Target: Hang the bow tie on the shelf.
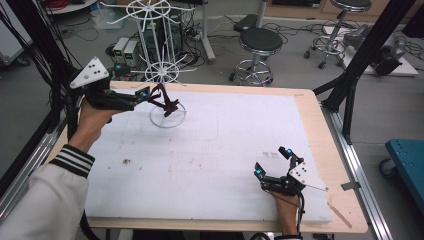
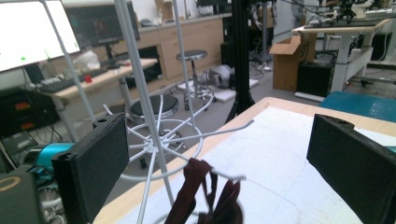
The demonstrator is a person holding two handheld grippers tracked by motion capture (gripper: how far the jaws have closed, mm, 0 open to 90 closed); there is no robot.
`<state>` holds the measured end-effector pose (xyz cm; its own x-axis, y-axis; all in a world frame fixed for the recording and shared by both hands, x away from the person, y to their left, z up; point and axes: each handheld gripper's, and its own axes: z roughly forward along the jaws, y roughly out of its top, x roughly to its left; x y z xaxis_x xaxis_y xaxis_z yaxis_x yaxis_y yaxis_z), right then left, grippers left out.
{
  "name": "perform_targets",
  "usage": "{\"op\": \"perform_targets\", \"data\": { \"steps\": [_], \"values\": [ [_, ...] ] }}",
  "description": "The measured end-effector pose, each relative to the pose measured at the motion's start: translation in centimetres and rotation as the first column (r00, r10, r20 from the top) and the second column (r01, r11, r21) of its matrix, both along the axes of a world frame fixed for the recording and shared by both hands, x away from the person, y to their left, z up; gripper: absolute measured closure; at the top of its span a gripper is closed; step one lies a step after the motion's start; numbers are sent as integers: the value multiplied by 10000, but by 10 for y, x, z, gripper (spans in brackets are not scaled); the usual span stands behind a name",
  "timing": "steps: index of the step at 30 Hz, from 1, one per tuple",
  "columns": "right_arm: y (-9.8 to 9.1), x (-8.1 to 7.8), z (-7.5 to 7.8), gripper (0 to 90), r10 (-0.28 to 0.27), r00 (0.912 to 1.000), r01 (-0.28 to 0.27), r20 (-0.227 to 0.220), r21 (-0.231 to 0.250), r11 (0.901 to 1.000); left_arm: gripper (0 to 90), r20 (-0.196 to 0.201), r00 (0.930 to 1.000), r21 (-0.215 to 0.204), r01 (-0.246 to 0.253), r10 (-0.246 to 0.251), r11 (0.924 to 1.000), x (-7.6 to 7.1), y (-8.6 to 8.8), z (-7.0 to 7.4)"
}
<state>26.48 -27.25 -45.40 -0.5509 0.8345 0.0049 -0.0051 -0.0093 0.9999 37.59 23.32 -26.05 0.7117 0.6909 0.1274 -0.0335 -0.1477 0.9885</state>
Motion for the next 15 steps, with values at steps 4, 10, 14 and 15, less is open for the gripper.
{"op": "perform_targets", "data": {
  "steps": [4,10,14,15],
  "values": [
    [0,0,0,6,7,10000,-7,5,31,10000,17,283,9996,-27,-19,20,10000,-22,10,-9],
    [0,0,0,6,-53,10000,53,4,21,10000,17,777,9969,-20,-93,94,10000,-56,28,-31],
    [0,0,0,6,-80,9999,80,89,-35,10000,17,847,9961,-114,-223,231,9997,-73,41,-50],
    [0,0,0,6,-68,9999,69,120,-55,10000,17,860,9961,-162,-207,220,9997,-78,45,-56]
  ]
}}
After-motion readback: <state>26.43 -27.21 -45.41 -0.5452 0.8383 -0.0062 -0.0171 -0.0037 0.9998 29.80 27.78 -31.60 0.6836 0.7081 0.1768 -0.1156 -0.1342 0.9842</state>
